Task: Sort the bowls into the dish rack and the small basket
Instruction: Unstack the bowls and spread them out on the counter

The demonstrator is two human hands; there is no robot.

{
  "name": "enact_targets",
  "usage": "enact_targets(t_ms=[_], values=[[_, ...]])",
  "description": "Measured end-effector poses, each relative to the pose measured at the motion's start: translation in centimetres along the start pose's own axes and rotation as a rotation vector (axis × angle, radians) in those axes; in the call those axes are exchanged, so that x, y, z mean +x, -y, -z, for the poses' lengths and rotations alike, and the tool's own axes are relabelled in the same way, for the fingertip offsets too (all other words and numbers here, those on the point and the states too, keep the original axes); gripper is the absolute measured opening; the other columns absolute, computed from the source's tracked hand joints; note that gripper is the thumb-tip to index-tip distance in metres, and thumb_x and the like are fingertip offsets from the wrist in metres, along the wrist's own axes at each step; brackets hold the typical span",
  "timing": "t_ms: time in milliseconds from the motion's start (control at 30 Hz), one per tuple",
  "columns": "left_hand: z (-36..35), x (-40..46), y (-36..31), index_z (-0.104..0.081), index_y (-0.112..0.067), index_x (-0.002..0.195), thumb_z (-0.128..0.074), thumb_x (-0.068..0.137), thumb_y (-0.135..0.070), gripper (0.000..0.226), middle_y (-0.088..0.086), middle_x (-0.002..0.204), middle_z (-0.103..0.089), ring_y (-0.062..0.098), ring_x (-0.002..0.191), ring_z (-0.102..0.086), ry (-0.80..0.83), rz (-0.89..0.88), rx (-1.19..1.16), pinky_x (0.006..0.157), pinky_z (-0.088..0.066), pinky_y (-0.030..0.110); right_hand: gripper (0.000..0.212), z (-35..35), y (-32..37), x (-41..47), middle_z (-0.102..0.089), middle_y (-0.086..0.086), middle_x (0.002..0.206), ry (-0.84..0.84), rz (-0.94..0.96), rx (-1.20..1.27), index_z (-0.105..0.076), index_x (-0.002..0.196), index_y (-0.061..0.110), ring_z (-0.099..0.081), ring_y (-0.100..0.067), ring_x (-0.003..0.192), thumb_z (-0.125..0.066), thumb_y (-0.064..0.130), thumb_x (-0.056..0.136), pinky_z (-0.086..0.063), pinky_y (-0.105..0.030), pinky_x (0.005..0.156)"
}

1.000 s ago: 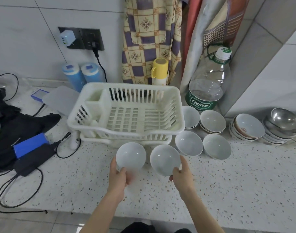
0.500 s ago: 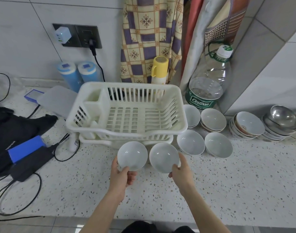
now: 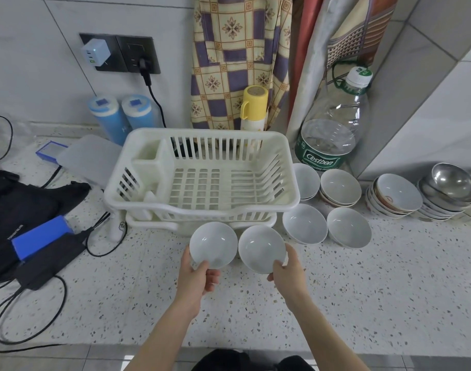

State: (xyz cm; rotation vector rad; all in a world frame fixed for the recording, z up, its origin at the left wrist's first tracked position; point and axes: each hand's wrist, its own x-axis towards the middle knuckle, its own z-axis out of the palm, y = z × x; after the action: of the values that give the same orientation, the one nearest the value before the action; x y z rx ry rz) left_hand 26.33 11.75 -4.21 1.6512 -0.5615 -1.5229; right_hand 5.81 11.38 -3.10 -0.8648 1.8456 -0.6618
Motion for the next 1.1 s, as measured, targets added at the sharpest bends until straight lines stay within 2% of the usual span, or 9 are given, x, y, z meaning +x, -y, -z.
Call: enact_targets(t_ms=[267,500,567,667,733,833,900,1000,1100], values=[[0.3,0.1,0.1,-0.031,-0.041,0.147,-0.051,0.099,-0.005,0.064,0.014,0.067,-0.072,0.015,0.048,-0.061,0.008,0.021,-0.021,0.045,-0.048,0.027,0.053,0.2,0.0,0.2,-0.069,-0.016,0.094,0.000,0.001,-0.001,-0.034,0.142,0.034,-0.056,-0.003,0.046,-0.040,0.010,0.095,-0.040,-0.017,0.038],[0.4,0.0,0.0,-0.031,-0.043,0.146,-0.053,0.099,-0.011,0.061,0.014,0.072,-0.075,0.016,0.047,-0.060,-0.006,0.050,0.009,0.042,-0.046,0.027,0.055,0.7,0.1,0.2,-0.067,-0.020,0.108,0.047,0.007,0.025,-0.031,0.148,0.034,-0.058,-0.002,0.046,-0.041,0.014,0.097,-0.042,-0.018,0.045],[0.2,-0.1,-0.2,-0.029,-0.045,0.147,-0.054,0.099,-0.015,0.062,0.014,0.072,-0.076,0.017,0.044,-0.058,-0.021,0.042,0.048,0.042,-0.044,0.026,0.053,1.0,0.2,0.2,-0.067,-0.017,0.106,0.076,0.003,0.060,-0.031,0.148,0.034,-0.059,-0.002,0.047,-0.042,0.019,0.098,-0.044,-0.018,0.046],[-0.2,-1.0,-0.2,-0.022,-0.048,0.149,-0.059,0.097,-0.025,0.068,0.015,0.072,-0.075,0.016,0.040,-0.053,-0.079,0.000,0.105,0.038,-0.041,0.026,0.054,1.9,0.4,0.2,-0.072,-0.011,0.086,0.140,-0.028,0.064,-0.024,0.151,0.032,-0.056,-0.007,0.047,-0.042,0.031,0.099,-0.042,-0.019,0.044],[-0.5,-1.8,0.1,-0.027,-0.042,0.147,-0.061,0.096,-0.030,0.063,0.015,0.071,-0.074,0.015,0.038,-0.052,-0.174,-0.047,0.132,0.037,-0.040,0.026,0.054,2.9,0.6,0.2,-0.073,-0.010,0.083,0.166,-0.031,0.018,-0.027,0.150,0.028,-0.054,-0.003,0.042,-0.042,0.035,0.099,-0.041,-0.018,0.042],[-1.8,-3.2,0.7,-0.047,-0.026,0.125,-0.059,0.096,-0.028,0.031,0.010,0.062,-0.066,0.012,0.036,-0.049,-0.316,-0.178,0.143,0.040,-0.041,0.029,0.044,5.4,0.6,0.5,-0.074,-0.002,0.070,0.121,0.012,-0.040,-0.045,0.140,0.024,-0.050,-0.003,0.044,-0.045,0.036,0.098,-0.042,-0.019,0.046],[-3.8,-4.3,0.8,-0.055,-0.025,0.109,-0.057,0.098,-0.025,0.012,0.004,0.053,-0.060,0.012,0.037,-0.047,-0.313,-0.277,0.147,0.041,-0.041,0.030,0.031,7.6,0.6,1.0,-0.072,0.000,0.062,0.069,0.040,0.022,-0.057,0.124,0.023,-0.041,-0.005,0.039,-0.048,0.034,0.097,-0.040,-0.020,0.044],[-8.8,-5.7,0.1,-0.063,-0.025,0.094,-0.058,0.098,-0.024,0.007,0.004,0.051,-0.059,0.014,0.038,-0.045,-0.185,-0.365,0.170,0.039,-0.041,0.025,0.020,11.6,0.8,2.3,-0.071,0.002,0.060,-0.037,0.094,0.090,-0.068,0.102,0.021,-0.039,-0.006,0.037,-0.051,0.031,0.095,-0.037,-0.024,0.042],[-14.8,-5.8,-1.2,-0.068,-0.022,0.094,-0.061,0.096,-0.030,0.011,0.001,0.055,-0.062,0.013,0.039,-0.048,-0.001,-0.371,0.198,0.040,-0.041,0.022,0.021,15.9,1.3,4.0,-0.070,0.004,0.060,-0.133,0.109,0.116,-0.069,0.084,0.024,-0.043,-0.005,0.042,-0.051,0.028,0.093,-0.038,-0.028,0.046]])
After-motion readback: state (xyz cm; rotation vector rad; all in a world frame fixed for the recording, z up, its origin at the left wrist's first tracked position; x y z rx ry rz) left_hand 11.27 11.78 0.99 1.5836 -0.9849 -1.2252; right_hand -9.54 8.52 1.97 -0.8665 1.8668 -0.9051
